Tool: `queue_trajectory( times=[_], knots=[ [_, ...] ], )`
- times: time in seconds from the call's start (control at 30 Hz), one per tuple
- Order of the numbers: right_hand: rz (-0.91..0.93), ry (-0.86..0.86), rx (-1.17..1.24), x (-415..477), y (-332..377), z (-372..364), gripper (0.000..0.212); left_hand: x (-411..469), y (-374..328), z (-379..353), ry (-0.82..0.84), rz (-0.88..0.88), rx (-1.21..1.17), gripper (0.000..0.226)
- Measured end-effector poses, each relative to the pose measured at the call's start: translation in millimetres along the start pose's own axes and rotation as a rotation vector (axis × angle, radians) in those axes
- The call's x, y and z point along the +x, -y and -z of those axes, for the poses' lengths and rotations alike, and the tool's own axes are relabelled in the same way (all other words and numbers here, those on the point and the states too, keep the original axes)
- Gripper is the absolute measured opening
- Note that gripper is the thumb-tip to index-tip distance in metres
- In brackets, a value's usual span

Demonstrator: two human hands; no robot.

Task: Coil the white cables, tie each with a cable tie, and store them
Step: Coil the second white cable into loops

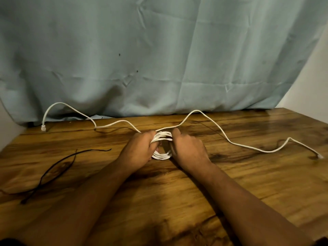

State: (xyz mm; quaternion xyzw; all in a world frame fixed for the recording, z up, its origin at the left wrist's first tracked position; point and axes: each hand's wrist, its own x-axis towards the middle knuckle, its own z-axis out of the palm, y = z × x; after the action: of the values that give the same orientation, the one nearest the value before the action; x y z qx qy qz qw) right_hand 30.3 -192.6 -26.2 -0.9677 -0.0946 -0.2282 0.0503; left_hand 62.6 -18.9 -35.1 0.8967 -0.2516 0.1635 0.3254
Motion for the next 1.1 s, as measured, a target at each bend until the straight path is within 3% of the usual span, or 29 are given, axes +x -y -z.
queue_trajectory(
  times=[0.1,0.17,0.23,0.3,0.4,0.53,0.7,0.83,1.1],
  knots=[
    [0.056,-0.001,0.041,-2.2,-3.8,1.4,0.017,-0.7,-0.6,5.5,-0.021,-0.035,0.272,0.015],
    [0.076,-0.003,0.039,-2.9,-1.9,1.1,0.017,-2.6,-3.9,9.7,-0.05,-0.026,0.495,0.028],
    [0.086,-0.017,0.037,-2.7,0.2,0.3,0.018,-5.4,-8.0,12.1,-0.079,-0.062,0.566,0.049],
    [0.093,-0.033,0.048,-2.5,1.0,-0.1,0.017,-8.1,-10.4,12.6,-0.092,-0.097,0.589,0.055],
    [0.127,-0.034,0.061,-2.0,-1.5,0.3,0.019,-4.9,-10.4,14.4,-0.066,-0.02,0.627,0.029],
    [0.166,-0.025,0.066,-1.0,-2.5,2.1,0.022,-4.6,-12.1,17.0,-0.03,0.004,0.656,0.028],
    [0.199,-0.17,0.048,-2.4,-1.0,13.0,0.021,-3.5,-10.9,23.2,-0.162,-0.102,0.596,0.023],
    [0.171,-0.049,-0.01,-2.1,4.9,3.5,0.021,-5.0,-1.0,17.3,-0.059,-0.049,0.59,0.027],
    [0.108,-0.04,0.035,-4.2,2.9,-2.2,0.023,-5.1,6.2,14.8,-0.047,-0.056,0.502,0.018]
  ],
)
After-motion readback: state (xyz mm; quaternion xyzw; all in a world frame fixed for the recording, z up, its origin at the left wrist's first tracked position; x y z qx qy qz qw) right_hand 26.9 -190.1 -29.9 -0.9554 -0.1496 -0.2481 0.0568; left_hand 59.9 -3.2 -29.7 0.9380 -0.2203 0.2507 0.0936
